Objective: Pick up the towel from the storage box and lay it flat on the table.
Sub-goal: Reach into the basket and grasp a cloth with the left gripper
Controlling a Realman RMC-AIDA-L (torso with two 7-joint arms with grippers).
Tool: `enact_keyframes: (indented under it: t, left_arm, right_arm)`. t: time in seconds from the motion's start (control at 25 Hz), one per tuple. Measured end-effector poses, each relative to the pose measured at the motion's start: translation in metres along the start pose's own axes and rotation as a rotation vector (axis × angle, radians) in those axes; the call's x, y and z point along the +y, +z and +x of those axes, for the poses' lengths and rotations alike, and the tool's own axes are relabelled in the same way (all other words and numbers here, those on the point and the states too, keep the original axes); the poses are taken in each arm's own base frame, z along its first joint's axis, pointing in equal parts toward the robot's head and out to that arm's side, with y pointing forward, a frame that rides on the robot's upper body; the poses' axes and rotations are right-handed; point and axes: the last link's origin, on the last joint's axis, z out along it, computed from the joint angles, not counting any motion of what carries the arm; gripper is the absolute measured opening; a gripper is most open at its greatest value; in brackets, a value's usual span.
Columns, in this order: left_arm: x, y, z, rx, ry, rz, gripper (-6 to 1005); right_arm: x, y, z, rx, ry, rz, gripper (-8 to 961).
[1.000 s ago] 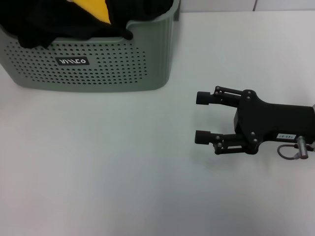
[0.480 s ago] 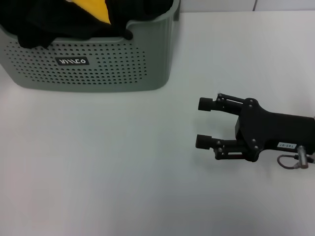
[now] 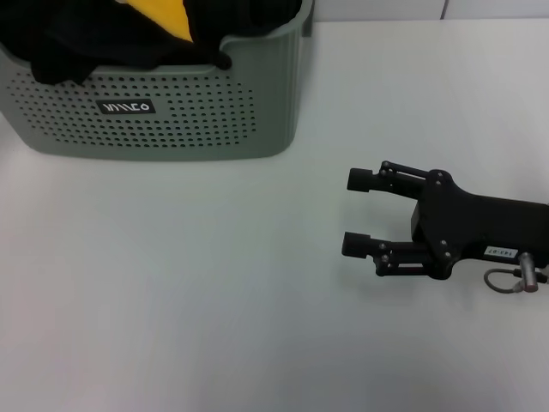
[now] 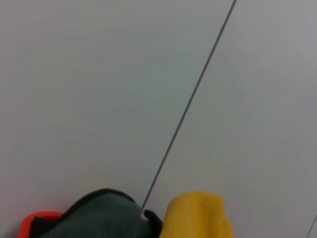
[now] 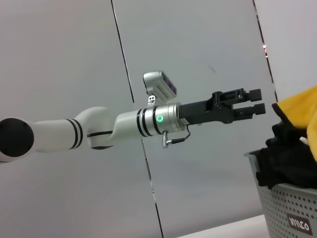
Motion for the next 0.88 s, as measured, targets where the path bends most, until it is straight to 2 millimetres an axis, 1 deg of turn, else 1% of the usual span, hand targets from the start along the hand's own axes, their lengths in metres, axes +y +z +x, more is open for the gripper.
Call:
enact_keyframes:
  t: [0.12,0.36,0.4,0.44,0.88]
  left_arm:
    - [-0.003,0.002,-0.005,-0.006,-0.024,0.003,637]
    - [-0.008,0.022,-0.006,-0.039,-0.049,0.002,612]
    - [-0.008,0.022,-0.006,-0.039,-0.049,0.002,608]
    - [-0.009,0.028,-0.005,-0.040,-0.049,0.001,603]
    - [-0.002,0.042,0.005,-0.019,-0.046,-0.032,557]
  right_arm:
    - [-0.002,0.001,-0.002,0.002,-0.006,-0.004,838]
    - [-0.003,0.002,-0.002,0.004,-0.008,-0.004,837]
    - [-0.002,0.001,-0.002,0.004,-0.006,-0.001,837]
    - [-0.002,0.000,-0.001,0.004,-0.004,0.001,837]
    - [0.005,-0.009,0.006,-0.017,0.013,0.042,837]
